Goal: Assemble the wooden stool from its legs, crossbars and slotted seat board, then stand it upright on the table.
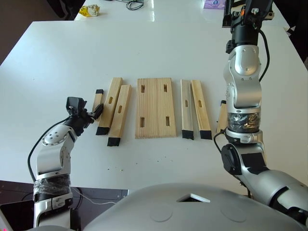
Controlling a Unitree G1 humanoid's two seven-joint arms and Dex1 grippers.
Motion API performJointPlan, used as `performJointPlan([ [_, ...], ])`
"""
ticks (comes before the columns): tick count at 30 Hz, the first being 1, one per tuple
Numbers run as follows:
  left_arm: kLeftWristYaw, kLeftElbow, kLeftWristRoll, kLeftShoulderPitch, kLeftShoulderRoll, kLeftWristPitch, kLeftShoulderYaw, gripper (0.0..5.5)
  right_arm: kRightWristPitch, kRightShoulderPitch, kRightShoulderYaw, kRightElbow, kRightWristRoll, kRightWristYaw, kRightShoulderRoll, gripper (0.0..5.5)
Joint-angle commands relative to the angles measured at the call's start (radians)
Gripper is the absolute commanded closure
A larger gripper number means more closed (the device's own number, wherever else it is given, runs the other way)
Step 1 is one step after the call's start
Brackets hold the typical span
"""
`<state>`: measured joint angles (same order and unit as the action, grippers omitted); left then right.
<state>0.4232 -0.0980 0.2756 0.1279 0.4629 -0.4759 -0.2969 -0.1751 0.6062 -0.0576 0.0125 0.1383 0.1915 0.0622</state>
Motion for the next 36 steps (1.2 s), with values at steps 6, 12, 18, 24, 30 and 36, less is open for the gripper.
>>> performJointPlan([
  [6,-0.043,0.01,-0.048,-0.012,0.022,-0.06,0.039,1.81,0.017,-0.026,0.001,-0.007,0.021,0.005,0.005,1.77],
  [12,-0.024,-0.02,-0.052,0.023,0.037,-0.095,0.047,1.81,0.015,-0.039,0.0,0.0,0.024,0.014,0.0,1.77],
  [18,-0.021,-0.074,-0.04,0.055,0.038,-0.161,0.063,2.02,0.023,-0.044,-0.005,0.002,0.027,0.032,-0.004,1.79],
  [24,-0.05,-0.033,-0.063,0.007,0.04,-0.195,0.078,2.84,0.023,-0.062,-0.011,0.026,0.036,0.065,-0.016,1.79],
  [30,-0.045,-0.083,-0.051,0.031,0.049,-0.248,0.083,3.66,0.016,-0.087,-0.013,0.048,0.042,0.074,-0.024,1.79],
  [36,-0.044,-0.154,-0.049,0.071,0.071,-0.312,0.064,4.17,0.016,-0.097,-0.013,0.053,0.041,0.08,-0.029,1.79],
])
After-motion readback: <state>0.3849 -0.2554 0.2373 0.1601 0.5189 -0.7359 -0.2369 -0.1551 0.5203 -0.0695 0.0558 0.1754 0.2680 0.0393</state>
